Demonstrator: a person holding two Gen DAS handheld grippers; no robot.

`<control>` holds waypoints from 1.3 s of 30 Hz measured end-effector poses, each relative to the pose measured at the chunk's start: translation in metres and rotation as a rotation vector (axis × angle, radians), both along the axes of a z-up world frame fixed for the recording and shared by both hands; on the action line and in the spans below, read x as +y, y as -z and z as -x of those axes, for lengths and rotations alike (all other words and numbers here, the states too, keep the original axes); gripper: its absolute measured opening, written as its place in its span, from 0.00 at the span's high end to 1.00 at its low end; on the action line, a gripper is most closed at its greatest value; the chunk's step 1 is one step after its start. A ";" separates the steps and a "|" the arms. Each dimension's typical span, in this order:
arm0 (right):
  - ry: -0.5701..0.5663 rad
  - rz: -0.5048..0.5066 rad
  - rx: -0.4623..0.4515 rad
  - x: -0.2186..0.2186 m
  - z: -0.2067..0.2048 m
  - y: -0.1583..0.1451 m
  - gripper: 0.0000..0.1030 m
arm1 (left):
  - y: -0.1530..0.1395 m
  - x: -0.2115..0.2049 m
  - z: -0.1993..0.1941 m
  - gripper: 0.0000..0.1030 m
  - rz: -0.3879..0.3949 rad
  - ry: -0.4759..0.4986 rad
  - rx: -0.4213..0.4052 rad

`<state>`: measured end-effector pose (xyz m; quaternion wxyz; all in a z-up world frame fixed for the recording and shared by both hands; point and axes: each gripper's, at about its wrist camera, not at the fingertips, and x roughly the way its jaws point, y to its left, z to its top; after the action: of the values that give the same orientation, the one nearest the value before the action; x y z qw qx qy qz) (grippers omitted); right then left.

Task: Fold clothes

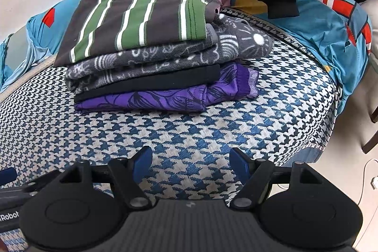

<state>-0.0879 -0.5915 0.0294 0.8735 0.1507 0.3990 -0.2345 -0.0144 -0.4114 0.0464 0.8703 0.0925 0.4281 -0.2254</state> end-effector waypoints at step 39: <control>-0.022 0.011 0.011 0.001 -0.004 0.000 0.30 | 0.004 0.001 0.000 0.00 -0.003 0.000 0.006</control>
<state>-0.0840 -0.5901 0.0290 0.8747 0.1405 0.4040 -0.2279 -0.0148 -0.4104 0.0423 0.8690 0.0928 0.4309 -0.2250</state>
